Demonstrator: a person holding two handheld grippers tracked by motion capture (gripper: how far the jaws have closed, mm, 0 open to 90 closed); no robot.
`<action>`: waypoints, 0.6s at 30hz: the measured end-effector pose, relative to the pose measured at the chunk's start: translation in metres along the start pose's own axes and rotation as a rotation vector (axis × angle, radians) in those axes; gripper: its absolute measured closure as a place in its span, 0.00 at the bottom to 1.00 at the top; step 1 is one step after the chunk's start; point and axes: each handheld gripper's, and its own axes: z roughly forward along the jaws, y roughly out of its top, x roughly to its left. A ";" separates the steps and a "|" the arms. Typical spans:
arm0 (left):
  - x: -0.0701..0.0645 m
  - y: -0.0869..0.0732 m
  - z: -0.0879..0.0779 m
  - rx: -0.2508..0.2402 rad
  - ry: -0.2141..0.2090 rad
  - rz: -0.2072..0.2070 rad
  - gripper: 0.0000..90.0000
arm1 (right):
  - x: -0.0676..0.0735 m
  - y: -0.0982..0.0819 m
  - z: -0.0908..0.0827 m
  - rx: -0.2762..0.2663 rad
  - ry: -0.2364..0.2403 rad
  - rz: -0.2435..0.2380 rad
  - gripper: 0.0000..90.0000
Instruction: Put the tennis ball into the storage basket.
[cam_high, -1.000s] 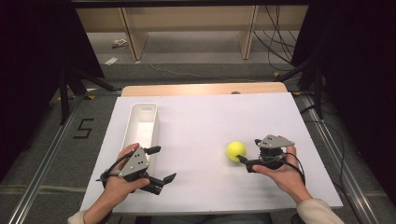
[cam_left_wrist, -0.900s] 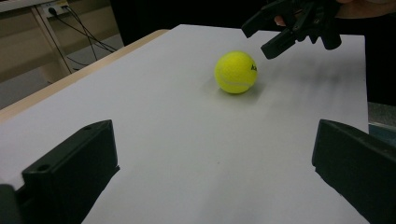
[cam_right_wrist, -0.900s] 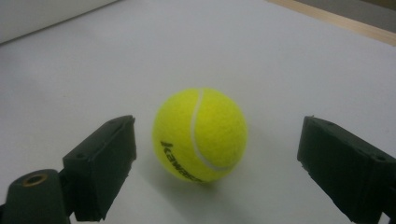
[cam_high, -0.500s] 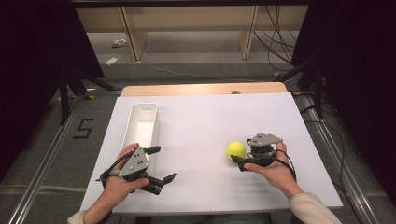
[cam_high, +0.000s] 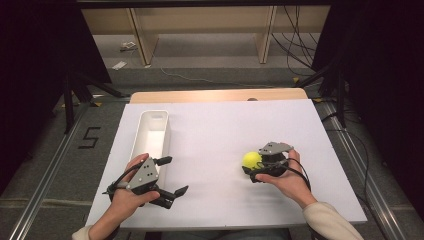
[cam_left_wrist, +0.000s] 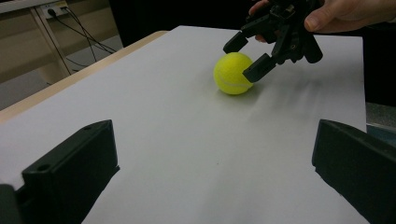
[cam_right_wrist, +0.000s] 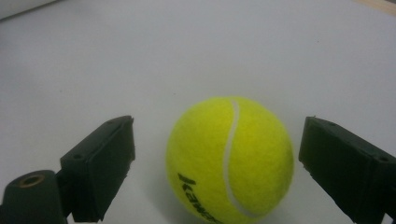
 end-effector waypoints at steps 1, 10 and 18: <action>0.000 0.000 0.000 -0.001 -0.002 0.000 0.00 | 0.000 0.000 0.002 0.006 0.001 -0.001 0.13; -0.001 0.001 0.000 -0.004 -0.006 0.000 0.00 | 0.000 0.001 0.011 0.038 -0.005 -0.010 0.12; -0.001 0.001 -0.001 -0.005 -0.008 0.005 0.00 | -0.003 0.000 0.017 0.064 -0.014 -0.009 0.13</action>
